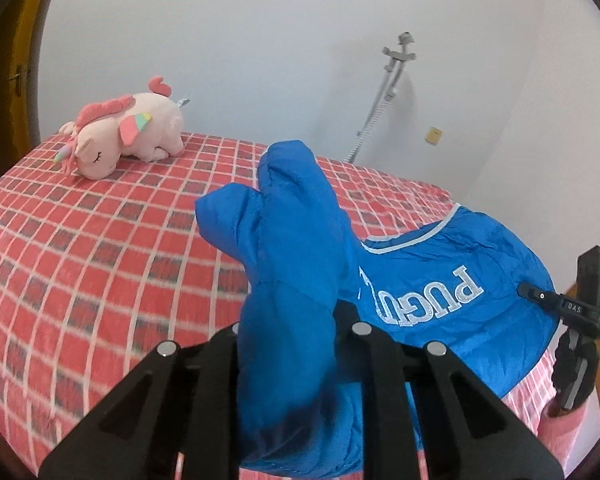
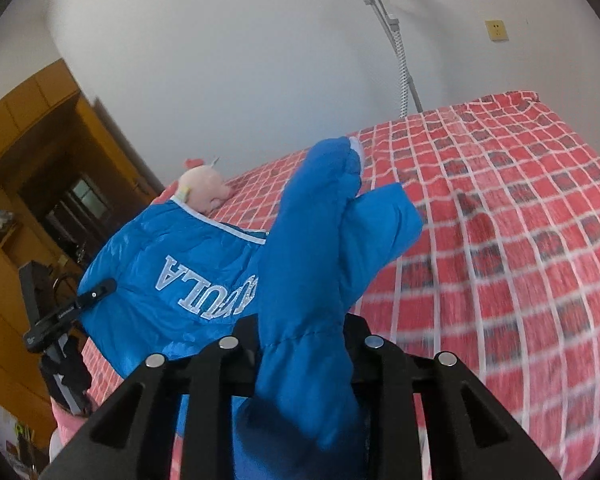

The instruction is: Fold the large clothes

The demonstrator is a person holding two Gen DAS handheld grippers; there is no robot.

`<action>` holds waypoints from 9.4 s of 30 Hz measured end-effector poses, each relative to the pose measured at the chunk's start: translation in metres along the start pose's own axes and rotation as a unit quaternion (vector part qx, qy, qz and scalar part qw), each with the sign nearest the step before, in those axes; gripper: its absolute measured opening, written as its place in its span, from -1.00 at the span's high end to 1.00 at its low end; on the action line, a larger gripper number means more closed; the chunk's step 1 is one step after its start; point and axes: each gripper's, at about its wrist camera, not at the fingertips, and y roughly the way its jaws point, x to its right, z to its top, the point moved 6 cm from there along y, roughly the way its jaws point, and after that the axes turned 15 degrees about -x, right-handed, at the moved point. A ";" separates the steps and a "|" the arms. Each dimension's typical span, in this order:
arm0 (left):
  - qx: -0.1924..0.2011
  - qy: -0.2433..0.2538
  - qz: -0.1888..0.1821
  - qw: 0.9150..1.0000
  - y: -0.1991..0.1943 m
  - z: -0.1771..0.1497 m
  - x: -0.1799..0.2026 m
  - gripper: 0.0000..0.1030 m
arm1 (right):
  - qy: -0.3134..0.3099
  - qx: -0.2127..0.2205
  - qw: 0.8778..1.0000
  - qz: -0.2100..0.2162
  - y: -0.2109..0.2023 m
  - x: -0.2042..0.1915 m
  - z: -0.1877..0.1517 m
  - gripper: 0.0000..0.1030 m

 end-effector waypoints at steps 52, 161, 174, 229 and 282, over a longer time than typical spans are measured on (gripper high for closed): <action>0.043 -0.022 0.076 0.996 -0.041 -0.174 -0.012 -0.08 | -0.024 0.086 0.978 -0.191 -0.013 -0.012 -0.176 0.04; 0.037 0.066 -0.015 0.997 -0.037 -0.113 0.108 0.37 | -0.017 0.057 0.974 -0.219 -0.048 -0.002 -0.166 -0.20; -0.037 0.181 -0.003 0.983 0.056 -0.131 0.215 0.32 | -0.019 0.049 0.975 -0.217 -0.049 0.015 -0.168 -0.22; -0.031 0.060 0.042 0.997 0.064 -0.105 0.105 -0.39 | 0.022 -0.139 0.990 -0.031 0.065 -0.006 -0.082 -0.84; -0.096 0.170 -0.021 0.980 0.113 -0.149 0.215 -0.57 | 0.066 -0.031 0.997 -0.005 -0.011 0.120 -0.149 0.44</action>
